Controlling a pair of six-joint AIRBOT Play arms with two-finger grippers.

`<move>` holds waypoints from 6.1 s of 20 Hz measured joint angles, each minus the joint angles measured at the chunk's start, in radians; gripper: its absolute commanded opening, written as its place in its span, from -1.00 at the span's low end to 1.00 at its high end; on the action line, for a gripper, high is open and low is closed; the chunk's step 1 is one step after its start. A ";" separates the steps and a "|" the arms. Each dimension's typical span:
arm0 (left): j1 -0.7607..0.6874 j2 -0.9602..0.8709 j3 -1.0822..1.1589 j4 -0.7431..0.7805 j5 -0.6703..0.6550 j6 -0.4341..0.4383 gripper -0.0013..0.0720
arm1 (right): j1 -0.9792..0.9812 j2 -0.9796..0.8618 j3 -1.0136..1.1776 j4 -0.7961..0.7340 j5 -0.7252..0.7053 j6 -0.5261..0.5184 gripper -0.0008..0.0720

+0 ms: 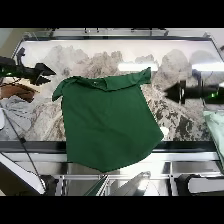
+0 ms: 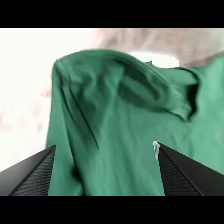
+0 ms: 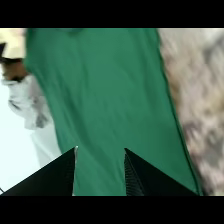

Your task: Fold the shirts.

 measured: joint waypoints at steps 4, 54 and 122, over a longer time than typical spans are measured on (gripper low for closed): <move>-0.056 -0.087 0.056 0.071 -0.123 -0.011 0.98 | 0.000 0.223 -0.300 -0.146 -0.116 0.129 0.32; -0.129 0.449 -0.838 0.212 0.200 -0.151 0.95 | 0.031 -0.541 0.866 -0.078 -0.072 0.134 0.21; -0.032 0.101 -0.072 -0.363 0.010 0.137 0.98 | 0.020 -0.212 0.388 0.099 -0.179 -0.099 0.12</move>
